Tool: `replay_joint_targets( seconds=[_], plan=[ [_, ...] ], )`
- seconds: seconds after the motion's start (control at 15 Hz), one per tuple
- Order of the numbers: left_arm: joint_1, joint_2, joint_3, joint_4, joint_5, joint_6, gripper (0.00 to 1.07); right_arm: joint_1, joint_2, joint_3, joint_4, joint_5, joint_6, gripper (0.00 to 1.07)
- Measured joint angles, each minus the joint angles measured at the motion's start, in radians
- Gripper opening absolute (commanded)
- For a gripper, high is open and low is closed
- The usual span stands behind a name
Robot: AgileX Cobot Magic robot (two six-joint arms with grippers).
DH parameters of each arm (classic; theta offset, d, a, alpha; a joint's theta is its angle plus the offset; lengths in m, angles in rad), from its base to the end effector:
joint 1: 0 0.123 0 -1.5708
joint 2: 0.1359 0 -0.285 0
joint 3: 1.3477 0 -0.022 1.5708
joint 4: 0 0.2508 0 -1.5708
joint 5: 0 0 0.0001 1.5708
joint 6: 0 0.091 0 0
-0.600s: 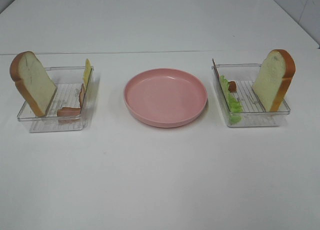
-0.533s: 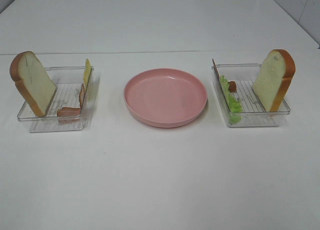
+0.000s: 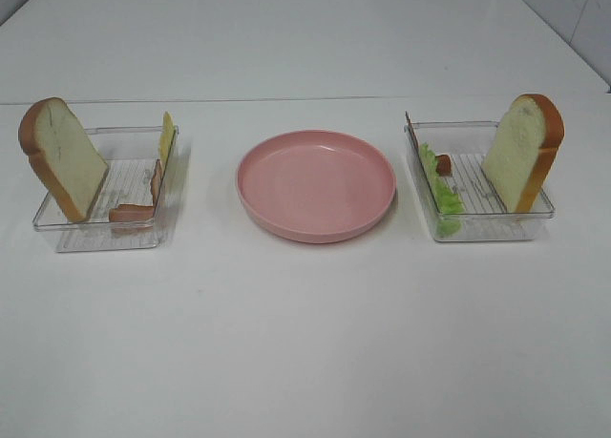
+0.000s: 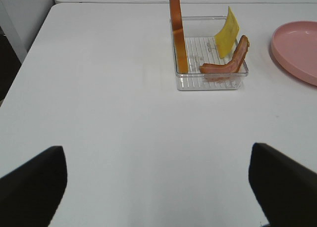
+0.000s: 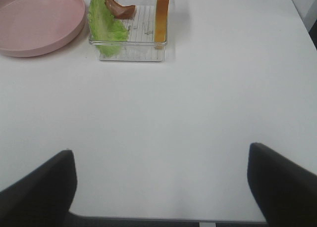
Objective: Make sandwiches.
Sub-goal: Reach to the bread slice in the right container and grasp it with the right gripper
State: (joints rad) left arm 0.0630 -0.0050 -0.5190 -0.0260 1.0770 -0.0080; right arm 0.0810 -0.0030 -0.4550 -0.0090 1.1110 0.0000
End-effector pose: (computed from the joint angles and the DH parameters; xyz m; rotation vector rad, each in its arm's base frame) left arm -0.0084 -0.0026 0.2812 -0.0705 2.0351 0.0035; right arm -0.0026 -0.0010 0.2608 -0.0860 2.1351 0.0366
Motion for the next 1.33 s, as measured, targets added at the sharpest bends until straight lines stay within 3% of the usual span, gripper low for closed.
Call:
replay_joint_targets(
  seconds=[0.27,0.4,0.73,0.8,1.13,1.33],
  plan=[
    [0.0,0.0,0.0,0.0,0.0,0.0,0.91,0.0,0.065,-0.063,0.001,-0.161,0.0,0.91],
    [0.0,0.0,0.0,0.0,0.0,0.0,0.91,0.0,0.222,-0.078,0.0,-0.355,0.0,0.91],
    [0.0,0.0,0.0,0.0,0.0,0.0,0.91,0.0,0.573,-0.142,0.0,-0.586,0.0,0.91],
    [0.0,0.0,0.0,0.0,0.0,0.0,0.91,0.0,0.741,-0.226,0.001,-0.602,0.0,0.91],
    [0.0,0.0,0.0,0.0,0.0,0.0,0.91,0.0,1.101,-0.459,0.001,-0.559,0.0,0.91],
    [0.0,0.0,0.0,0.0,0.0,0.0,0.91,0.0,1.316,-0.625,0.001,-0.39,0.0,0.91]
  ],
)
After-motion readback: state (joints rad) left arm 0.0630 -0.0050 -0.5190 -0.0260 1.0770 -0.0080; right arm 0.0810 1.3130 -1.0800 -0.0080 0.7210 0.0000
